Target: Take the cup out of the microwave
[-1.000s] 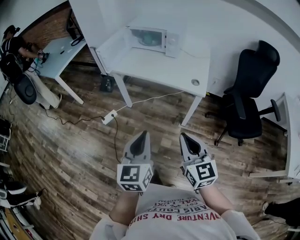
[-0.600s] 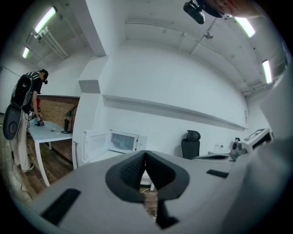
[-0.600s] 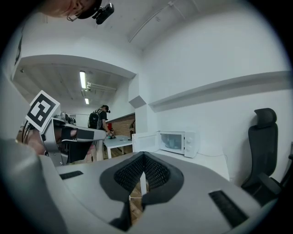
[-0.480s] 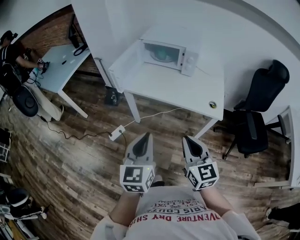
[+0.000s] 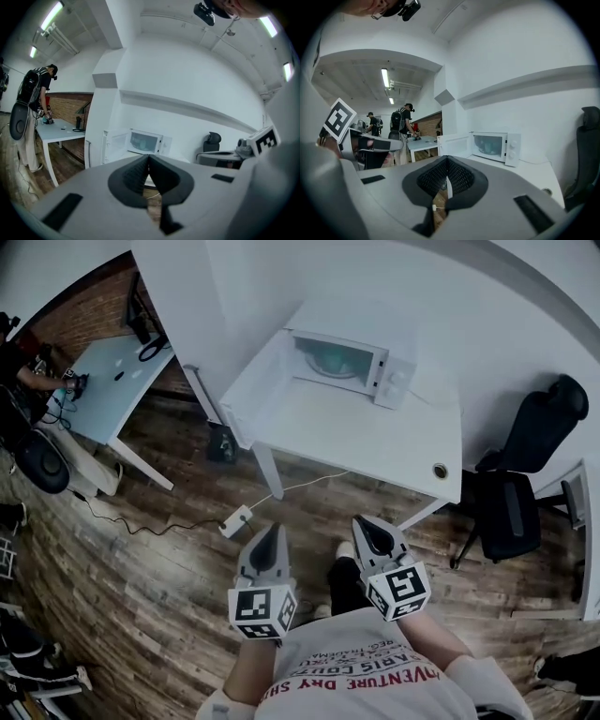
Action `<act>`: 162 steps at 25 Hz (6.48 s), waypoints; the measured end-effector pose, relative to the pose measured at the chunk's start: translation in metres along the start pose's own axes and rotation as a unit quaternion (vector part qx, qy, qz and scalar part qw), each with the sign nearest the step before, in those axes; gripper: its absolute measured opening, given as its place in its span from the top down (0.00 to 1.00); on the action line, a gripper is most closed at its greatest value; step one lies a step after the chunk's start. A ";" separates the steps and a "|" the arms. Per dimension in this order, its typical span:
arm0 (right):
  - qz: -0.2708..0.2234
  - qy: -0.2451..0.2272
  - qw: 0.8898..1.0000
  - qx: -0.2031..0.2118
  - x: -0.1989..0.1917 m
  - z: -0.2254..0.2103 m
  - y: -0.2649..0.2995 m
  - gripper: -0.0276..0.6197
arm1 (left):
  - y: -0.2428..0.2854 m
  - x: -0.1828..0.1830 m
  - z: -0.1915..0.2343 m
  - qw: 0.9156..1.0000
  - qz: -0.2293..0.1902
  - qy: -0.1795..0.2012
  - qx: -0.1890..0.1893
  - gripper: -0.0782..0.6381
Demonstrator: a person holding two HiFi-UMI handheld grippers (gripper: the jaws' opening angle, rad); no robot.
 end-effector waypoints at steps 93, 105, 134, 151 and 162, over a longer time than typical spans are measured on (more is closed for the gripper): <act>0.145 0.068 0.983 -0.094 -0.037 -0.241 0.460 0.94 | 0.680 -0.016 0.204 0.979 0.138 0.110 -0.101 0.40; 0.132 0.073 0.985 -0.089 -0.035 -0.233 0.447 0.94 | 0.628 -0.010 0.193 0.977 0.146 0.098 -0.121 0.40; 0.001 0.018 0.996 -0.082 0.031 -0.200 0.355 0.94 | 0.440 0.078 0.102 0.987 0.044 0.094 -0.123 0.40; -0.021 0.005 0.997 -0.076 0.045 -0.207 0.334 0.94 | 0.429 0.090 0.092 0.990 0.021 0.074 -0.120 0.40; -0.007 0.015 0.997 -0.073 0.040 -0.206 0.339 0.94 | 0.432 0.083 0.094 0.989 0.041 0.078 -0.120 0.40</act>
Point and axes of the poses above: the fingertips, and each gripper's own axes: y forward along the fingers, z to its left, x out of its top, the point moved 7 cm from there along -y, backward along the fingers, and after that the axes turned 13 degrees about -x, right-handed, at the moved point
